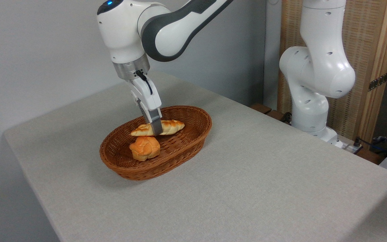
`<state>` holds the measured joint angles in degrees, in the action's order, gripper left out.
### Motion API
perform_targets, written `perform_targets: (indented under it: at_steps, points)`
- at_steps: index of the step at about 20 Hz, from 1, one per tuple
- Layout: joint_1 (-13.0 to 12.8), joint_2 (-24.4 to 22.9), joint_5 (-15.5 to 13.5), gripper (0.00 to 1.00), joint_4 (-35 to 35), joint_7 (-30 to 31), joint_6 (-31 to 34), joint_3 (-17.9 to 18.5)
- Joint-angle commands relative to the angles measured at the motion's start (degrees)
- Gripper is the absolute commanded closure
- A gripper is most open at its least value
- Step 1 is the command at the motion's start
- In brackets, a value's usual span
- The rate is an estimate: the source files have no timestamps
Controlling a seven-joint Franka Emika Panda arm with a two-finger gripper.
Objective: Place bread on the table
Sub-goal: 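Close the gripper on the long bread roll and lift it, then carry the held bread roll over the basket rim onto the table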
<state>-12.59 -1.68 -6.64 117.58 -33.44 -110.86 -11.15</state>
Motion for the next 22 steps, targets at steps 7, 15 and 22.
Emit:
perform_targets:
  at_steps: [7,15,22]
  points:
    - [0.02,-0.79,0.14,0.63,-7.09,-2.5,10.56,1.91]
    - [0.54,-0.79,0.66,0.63,-14.22,-7.85,14.54,13.76]
    - [0.63,2.02,1.45,0.61,-14.22,-24.12,6.29,28.37]
